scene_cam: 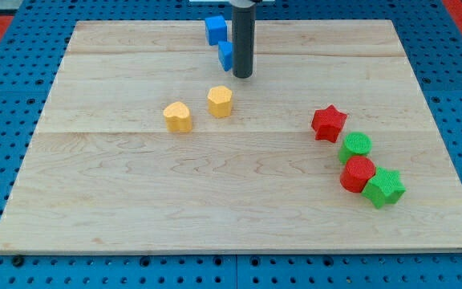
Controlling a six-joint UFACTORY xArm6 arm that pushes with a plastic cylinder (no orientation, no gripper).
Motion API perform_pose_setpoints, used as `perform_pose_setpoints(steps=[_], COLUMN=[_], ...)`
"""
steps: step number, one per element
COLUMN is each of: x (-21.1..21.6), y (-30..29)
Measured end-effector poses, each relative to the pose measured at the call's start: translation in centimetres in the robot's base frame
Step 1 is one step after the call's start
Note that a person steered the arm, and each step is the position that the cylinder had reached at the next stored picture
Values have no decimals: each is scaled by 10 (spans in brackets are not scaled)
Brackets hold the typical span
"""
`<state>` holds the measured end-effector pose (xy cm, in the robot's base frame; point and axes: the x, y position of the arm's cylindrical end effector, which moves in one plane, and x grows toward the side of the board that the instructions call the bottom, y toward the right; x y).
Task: Push the yellow hexagon to the top of the green circle
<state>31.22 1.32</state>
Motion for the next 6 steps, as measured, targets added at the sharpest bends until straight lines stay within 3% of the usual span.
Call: perform_pose_setpoints(steps=[1, 2, 3, 4, 5, 6], x=[-21, -12, 25, 91, 112, 100], y=[-33, -41, -102, -60, 36, -17])
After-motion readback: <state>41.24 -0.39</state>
